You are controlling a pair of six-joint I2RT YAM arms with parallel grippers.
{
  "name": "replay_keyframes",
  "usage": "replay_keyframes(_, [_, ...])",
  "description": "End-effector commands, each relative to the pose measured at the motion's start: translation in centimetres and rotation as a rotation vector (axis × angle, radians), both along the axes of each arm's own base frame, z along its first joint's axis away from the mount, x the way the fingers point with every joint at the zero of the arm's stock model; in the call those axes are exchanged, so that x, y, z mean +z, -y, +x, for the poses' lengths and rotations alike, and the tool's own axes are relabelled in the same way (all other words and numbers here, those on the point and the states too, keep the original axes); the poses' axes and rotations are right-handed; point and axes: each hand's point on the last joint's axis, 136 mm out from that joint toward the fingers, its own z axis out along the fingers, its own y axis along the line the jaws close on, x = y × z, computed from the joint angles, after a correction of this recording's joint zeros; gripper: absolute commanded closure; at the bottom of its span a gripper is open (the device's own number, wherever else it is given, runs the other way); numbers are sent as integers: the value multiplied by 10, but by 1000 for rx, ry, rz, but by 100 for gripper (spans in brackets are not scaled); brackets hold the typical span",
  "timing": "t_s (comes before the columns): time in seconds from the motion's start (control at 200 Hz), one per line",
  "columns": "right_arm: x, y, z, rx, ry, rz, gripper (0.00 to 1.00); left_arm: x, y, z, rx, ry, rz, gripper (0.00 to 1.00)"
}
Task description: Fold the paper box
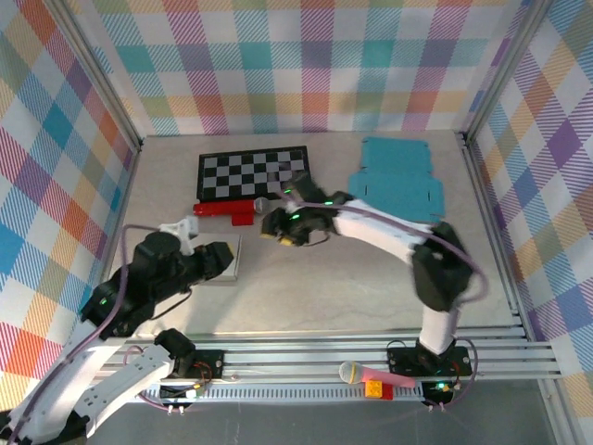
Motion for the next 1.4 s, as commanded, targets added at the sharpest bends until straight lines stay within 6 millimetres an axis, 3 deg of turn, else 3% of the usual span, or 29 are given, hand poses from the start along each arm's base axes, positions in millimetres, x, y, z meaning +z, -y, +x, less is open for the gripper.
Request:
replay_keyframes(0.0, [6,104,27,-312,8,-1,45,6,43,27,-85,6,-109,64])
replay_keyframes(0.09, [0,181,30,-505,-30,39,43,-5,78,52,-138,-30,-133,65])
replay_keyframes(0.15, [-5,219,32,-606,-52,84,43,-17,106,70,-173,-69,-121,66])
replay_keyframes(0.255, [-12,269,42,-761,-57,154,43,-34,161,107,-235,-119,-91,69])
replay_keyframes(0.325, [-18,292,50,-843,-62,191,43,-57,195,133,-260,-177,-74,72])
replay_keyframes(0.505, [-34,323,62,-963,-103,223,46,-99,265,203,-278,-165,-104,74])
replay_keyframes(0.65, [-25,324,60,-987,-106,244,47,-136,304,250,-281,-112,-120,74])
replay_keyframes(0.75, [-16,323,52,-988,-100,248,47,-147,327,274,-280,-59,-186,74])
replay_keyframes(0.915, [-7,321,32,-972,-89,236,47,-169,340,296,-263,-27,-187,74])
replay_keyframes(1.015, [-2,319,23,-966,-86,233,47,-192,338,295,-261,-77,-71,77])
replay_keyframes(1.115, [2,321,18,-966,-78,214,47,-226,320,284,-205,-202,80,79])
replay_keyframes(1.225, [8,323,20,-958,-64,187,47,-266,296,259,-168,-371,203,81])
replay_keyframes(1.325, [10,325,21,-957,-62,169,46,-287,282,240,-140,-476,238,81])
replay_keyframes(1.395, [11,326,20,-957,-56,161,46,-290,273,233,-109,-503,233,82])
